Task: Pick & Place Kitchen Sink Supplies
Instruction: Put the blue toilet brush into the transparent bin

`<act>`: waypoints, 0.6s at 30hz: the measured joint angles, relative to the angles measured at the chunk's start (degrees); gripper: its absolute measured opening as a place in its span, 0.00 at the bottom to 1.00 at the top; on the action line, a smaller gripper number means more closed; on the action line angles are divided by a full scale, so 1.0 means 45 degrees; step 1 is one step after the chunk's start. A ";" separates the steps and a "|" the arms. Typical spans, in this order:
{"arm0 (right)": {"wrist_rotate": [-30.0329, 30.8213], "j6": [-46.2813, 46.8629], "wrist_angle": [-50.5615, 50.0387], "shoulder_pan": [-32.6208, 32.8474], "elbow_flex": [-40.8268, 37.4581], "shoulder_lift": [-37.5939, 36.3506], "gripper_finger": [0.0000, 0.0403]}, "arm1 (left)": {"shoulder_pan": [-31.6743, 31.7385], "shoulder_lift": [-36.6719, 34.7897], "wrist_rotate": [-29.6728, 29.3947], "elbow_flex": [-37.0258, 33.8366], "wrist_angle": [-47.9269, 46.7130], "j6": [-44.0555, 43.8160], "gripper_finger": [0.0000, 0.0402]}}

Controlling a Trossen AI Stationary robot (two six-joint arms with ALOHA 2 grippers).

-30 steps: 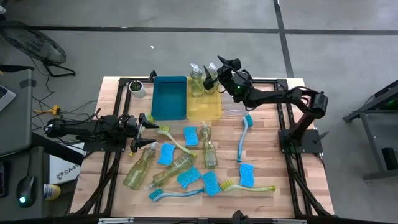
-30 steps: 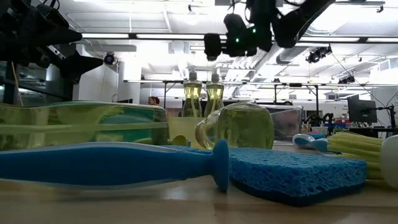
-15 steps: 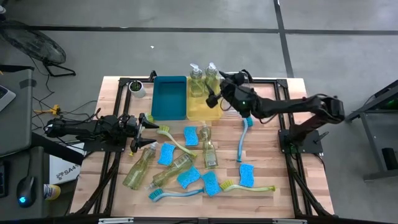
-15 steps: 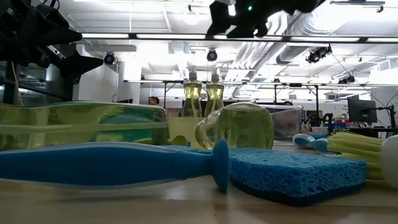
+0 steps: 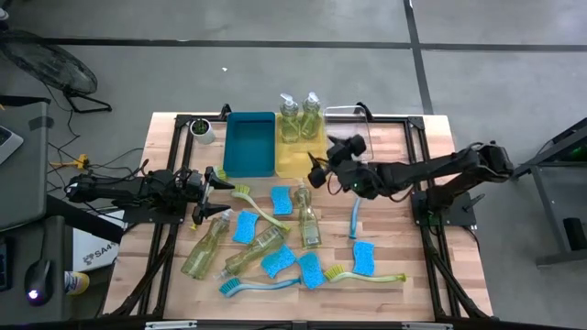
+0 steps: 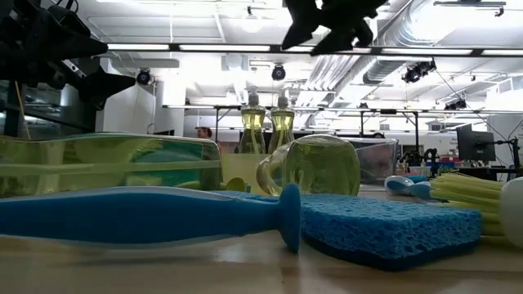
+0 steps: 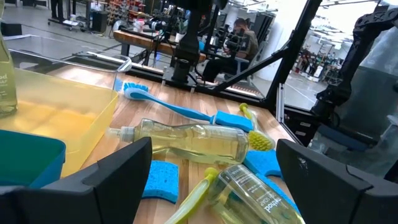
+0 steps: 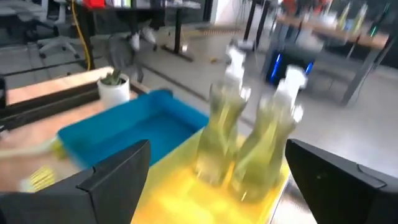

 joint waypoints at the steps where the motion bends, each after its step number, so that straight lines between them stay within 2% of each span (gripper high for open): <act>1: -0.0084 0.0806 -0.0610 0.0095 0.0000 -0.0054 0.91 | -0.0002 0.0002 0.0000 0.0000 0.0000 0.0000 0.85; 8: -0.2815 0.6601 -0.5141 0.0216 0.0000 -0.0793 0.90 | -0.0003 0.0000 0.0000 0.0000 0.0000 -0.0002 0.85; 13: -0.4311 0.9076 -0.7844 0.0354 0.0000 -0.0967 0.90 | 0.0000 0.0002 0.0000 0.0000 0.0000 0.0000 0.85; 18: -0.5114 1.1695 -1.0863 0.0634 0.0000 -0.0970 0.90 | -0.0003 0.0001 0.0000 0.0000 0.0000 0.0000 0.85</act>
